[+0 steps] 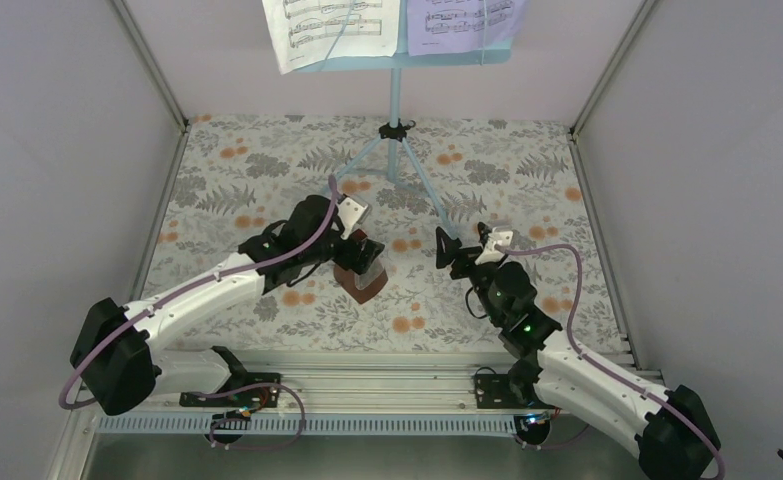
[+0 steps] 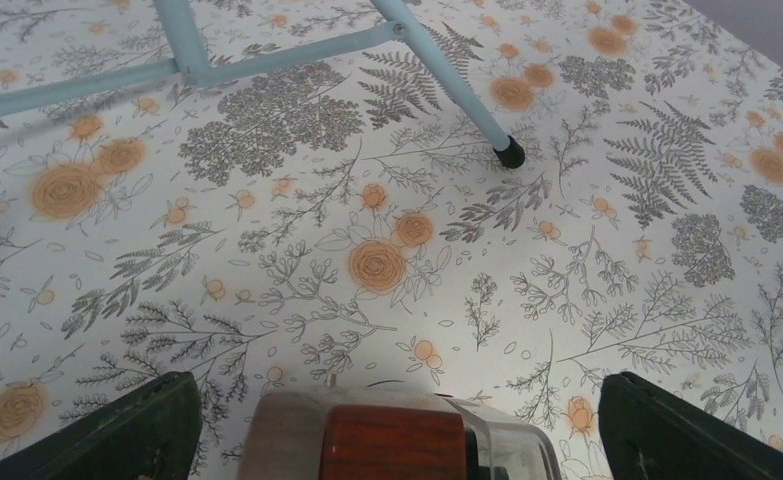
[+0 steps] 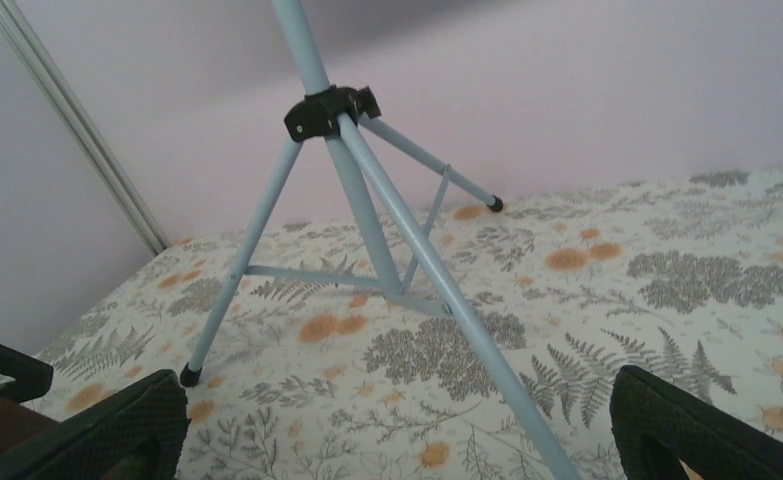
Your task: Pack up the instrument practice props
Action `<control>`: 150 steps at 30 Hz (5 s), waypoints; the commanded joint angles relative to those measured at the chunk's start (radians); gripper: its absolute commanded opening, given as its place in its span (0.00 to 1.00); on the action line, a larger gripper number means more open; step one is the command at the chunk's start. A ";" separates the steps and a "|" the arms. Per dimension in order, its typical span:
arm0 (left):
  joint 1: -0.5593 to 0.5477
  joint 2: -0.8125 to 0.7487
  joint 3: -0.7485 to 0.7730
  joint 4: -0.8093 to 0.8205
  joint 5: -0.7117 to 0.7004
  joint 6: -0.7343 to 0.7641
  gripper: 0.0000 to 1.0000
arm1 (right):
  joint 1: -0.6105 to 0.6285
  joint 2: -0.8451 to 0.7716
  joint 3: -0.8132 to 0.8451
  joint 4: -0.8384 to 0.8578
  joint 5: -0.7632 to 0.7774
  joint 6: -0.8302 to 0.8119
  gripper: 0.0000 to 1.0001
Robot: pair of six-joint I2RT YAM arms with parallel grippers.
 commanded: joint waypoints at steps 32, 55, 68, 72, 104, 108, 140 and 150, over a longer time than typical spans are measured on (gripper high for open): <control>-0.145 0.072 0.093 -0.175 -0.441 -0.384 0.42 | -0.011 0.189 0.067 -0.034 -0.359 -0.037 1.00; -0.205 -0.081 0.091 -0.147 -0.511 -0.269 1.00 | 0.306 0.771 0.214 0.060 -0.219 0.023 1.00; -0.098 -0.156 0.053 -0.065 -0.133 -0.107 1.00 | 0.103 0.723 0.193 -0.030 -0.138 0.068 1.00; 0.024 -0.093 0.120 -0.116 0.113 -0.012 1.00 | 0.094 0.652 0.151 0.032 -0.250 -0.004 1.00; 0.114 0.294 0.272 -0.143 0.336 0.365 0.63 | 0.171 0.815 0.098 0.271 -0.343 -0.206 1.00; 0.114 0.297 0.251 -0.140 0.353 0.392 0.57 | 0.173 0.882 0.114 0.299 -0.296 -0.239 1.00; 0.114 0.351 0.223 -0.146 0.481 0.465 0.39 | 0.173 1.068 0.151 0.506 -0.193 -0.350 0.81; 0.114 0.361 0.224 -0.151 0.487 0.468 0.38 | 0.173 1.030 0.118 0.519 -0.193 -0.336 0.57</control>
